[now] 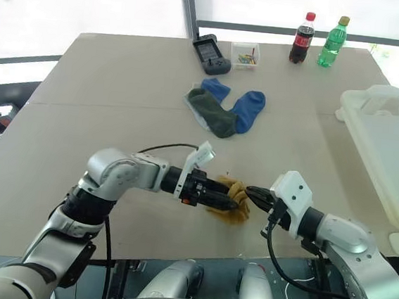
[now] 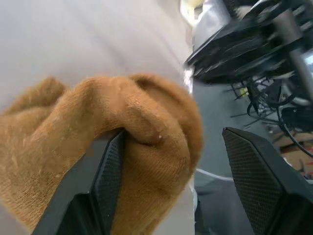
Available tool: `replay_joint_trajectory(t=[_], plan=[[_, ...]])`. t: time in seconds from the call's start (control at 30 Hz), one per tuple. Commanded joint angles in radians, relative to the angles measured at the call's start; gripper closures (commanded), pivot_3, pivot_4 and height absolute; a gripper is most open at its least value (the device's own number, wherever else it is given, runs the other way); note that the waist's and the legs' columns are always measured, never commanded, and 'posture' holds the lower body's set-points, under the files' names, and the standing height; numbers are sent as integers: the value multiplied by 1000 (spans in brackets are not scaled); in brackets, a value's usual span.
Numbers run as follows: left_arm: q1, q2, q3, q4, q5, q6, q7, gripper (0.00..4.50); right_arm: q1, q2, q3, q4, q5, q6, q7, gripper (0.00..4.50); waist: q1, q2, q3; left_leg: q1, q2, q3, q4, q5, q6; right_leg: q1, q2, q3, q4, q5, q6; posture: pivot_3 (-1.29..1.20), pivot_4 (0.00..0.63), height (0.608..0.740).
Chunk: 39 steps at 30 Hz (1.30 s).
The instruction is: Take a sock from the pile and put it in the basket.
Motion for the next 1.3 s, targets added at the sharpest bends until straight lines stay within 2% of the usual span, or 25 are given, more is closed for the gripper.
replay_joint_trajectory(t=[0.03,0.27,0.5,0.53,0.57,0.63,0.67,0.77,0.9,1.03,1.13,1.27,1.3], plan=[[-1,6,-64,42,62,-66,-44,1121,-6,-9,-10,-36,2,-6,-12,4500,1,0,0,0,0,0,0,0,0,0,0,0,0,0,0,0,150,740],[29,54,7,-40,42,-171,-142,1121,-99,12,37,-1,8,2,-16,4500,-3,0,0,2,0,0,0,0,0,2,0,0,0,0,0,0,150,740],[112,119,166,-153,28,-308,-147,1121,-203,36,143,65,-25,-9,0,4500,-1,0,0,0,1,0,0,0,0,0,-1,0,0,0,0,0,150,740],[131,146,189,-172,42,-337,-150,882,-216,37,156,79,-31,-16,8,4500,-1,0,0,0,1,0,0,0,0,0,-1,0,0,0,0,0,150,740],[150,172,204,-191,54,-364,-159,882,-227,37,167,91,-37,-21,15,4500,-1,0,1,0,1,0,0,0,0,0,-1,0,0,0,0,0,150,740],[191,206,238,-232,68,-423,-167,157,-244,37,191,116,-53,-30,26,4500,-3,0,1,0,1,0,-1,0,0,-1,-1,1,0,0,0,0,150,740],[224,220,262,-255,99,-494,-160,57,-241,29,214,139,-73,-36,35,4500,-3,0,2,0,1,0,-1,0,0,-1,-1,1,0,0,0,0,150,740],[312,212,353,-296,110,-655,-170,57,-208,-18,268,196,-146,-81,69,4500,0,1,2,0,1,1,-1,0,0,-1,-1,0,-1,0,0,0,150,740],[427,302,400,-301,125,-747,-272,57,-169,-42,272,234,-168,-114,92,4500,0,1,2,-1,1,1,-1,0,0,-1,-2,0,-2,0,0,0,150,740],[483,352,442,-282,118,-815,-344,57,-175,-10,188,208,-69,-72,94,4500,-1,1,3,0,1,0,-1,0,0,0,-1,0,-1,0,0,0,150,740],[489,368,457,-270,105,-820,-364,0,-195,4,106,138,58,9,94,3661,2,1,3,0,1,0,-1,0,0,0,-1,-1,-1,0,0,0,150,740],[511,380,454,-265,129,-856,-389,0,-221,19,55,94,138,88,55,1745,-2,1,4,0,1,0,-1,0,1,0,-1,-1,-1,0,0,0,150,740],[517,383,454,-265,130,-860,-392,0,-227,21,57,98,135,100,41,1083,-3,1,4,0,1,0,-2,0,1,0,-2,0,-1,0,-1,0,150,740]])
